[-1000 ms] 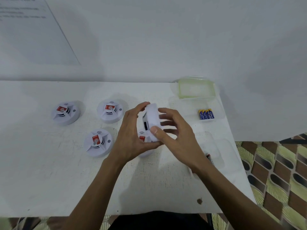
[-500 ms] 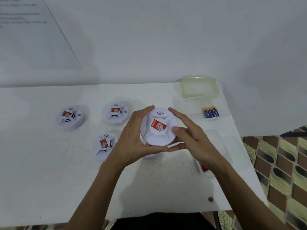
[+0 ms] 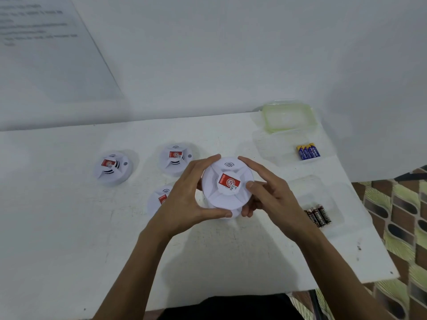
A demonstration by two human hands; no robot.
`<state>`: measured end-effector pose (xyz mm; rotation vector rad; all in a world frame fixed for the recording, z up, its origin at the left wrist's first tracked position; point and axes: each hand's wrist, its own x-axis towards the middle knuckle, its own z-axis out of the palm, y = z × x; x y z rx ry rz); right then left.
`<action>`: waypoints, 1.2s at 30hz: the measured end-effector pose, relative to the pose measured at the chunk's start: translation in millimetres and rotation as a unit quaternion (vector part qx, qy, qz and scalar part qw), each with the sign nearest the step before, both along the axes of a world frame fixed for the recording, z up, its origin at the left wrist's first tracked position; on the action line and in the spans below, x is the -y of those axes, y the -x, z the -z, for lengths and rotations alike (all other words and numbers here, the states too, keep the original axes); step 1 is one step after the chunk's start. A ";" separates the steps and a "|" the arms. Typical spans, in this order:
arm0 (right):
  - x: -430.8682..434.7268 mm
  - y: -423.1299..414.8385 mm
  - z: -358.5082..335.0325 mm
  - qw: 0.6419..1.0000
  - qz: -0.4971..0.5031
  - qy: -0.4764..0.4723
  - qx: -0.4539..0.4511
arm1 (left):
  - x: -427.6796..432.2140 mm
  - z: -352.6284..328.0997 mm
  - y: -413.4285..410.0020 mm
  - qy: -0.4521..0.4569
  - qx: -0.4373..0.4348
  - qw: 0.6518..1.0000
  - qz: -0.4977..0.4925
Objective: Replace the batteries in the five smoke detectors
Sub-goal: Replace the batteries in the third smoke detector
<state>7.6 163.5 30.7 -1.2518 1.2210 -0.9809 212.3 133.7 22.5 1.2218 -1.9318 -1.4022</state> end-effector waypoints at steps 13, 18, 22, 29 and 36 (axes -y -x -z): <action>0.4 -10.7 1.4 1.000 0.006 -0.007 -0.015 | 1.0 1.6 -7.4 0.015 -0.021 0.998 -0.065; 1.2 -9.9 0.9 1.000 0.000 -0.007 -0.015 | 3.7 5.5 -9.0 0.013 -0.014 0.997 -0.073; 1.6 -10.0 0.9 1.000 -0.001 -0.004 -0.013 | -0.1 0.1 -6.4 0.013 -0.022 0.997 -0.076; 1.7 -9.4 1.8 1.000 0.002 -0.011 -0.007 | 2.4 1.5 -5.4 0.010 -0.041 0.996 -0.079; 0.9 -9.9 2.1 1.000 0.005 -0.014 -0.001 | 3.1 -1.8 -6.1 0.005 -0.043 0.997 -0.060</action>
